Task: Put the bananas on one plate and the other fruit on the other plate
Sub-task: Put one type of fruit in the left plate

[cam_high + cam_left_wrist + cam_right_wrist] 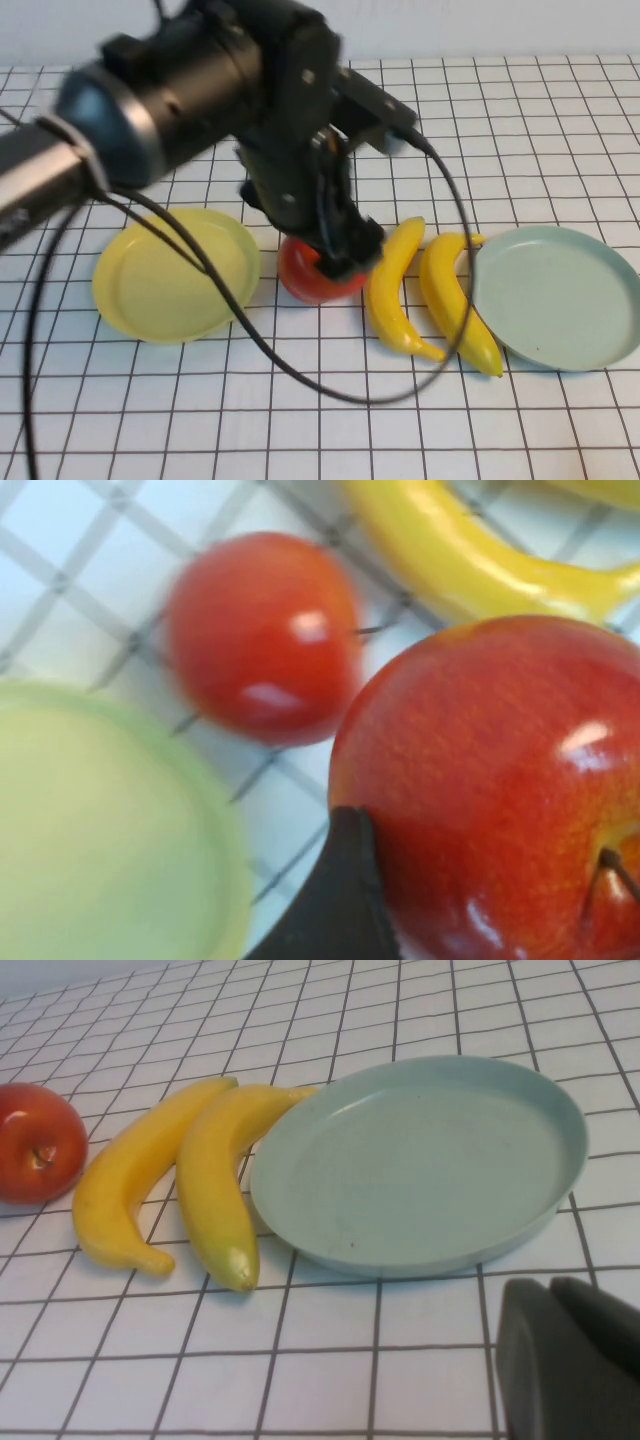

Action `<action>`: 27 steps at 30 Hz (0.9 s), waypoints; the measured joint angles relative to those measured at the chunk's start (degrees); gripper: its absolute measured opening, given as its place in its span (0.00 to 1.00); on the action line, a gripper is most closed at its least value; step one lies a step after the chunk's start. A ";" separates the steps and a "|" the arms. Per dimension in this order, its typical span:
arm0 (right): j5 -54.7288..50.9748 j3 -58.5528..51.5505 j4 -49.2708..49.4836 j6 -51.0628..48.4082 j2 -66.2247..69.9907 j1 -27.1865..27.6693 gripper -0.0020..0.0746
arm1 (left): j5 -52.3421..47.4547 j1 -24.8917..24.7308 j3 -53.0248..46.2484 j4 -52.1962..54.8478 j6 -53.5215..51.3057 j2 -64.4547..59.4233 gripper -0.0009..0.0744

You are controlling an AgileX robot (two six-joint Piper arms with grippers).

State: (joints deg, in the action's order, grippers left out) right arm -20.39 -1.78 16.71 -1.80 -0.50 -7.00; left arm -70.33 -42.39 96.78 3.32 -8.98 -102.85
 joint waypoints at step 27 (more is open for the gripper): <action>0.00 0.00 0.00 0.00 0.00 0.00 0.00 | 2.14 30.81 0.14 -5.57 0.91 -9.46 0.79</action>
State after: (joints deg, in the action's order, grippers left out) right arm -20.39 -1.78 16.71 -1.80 -0.50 -7.00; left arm -68.19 -11.58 96.92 -2.25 -8.06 -112.31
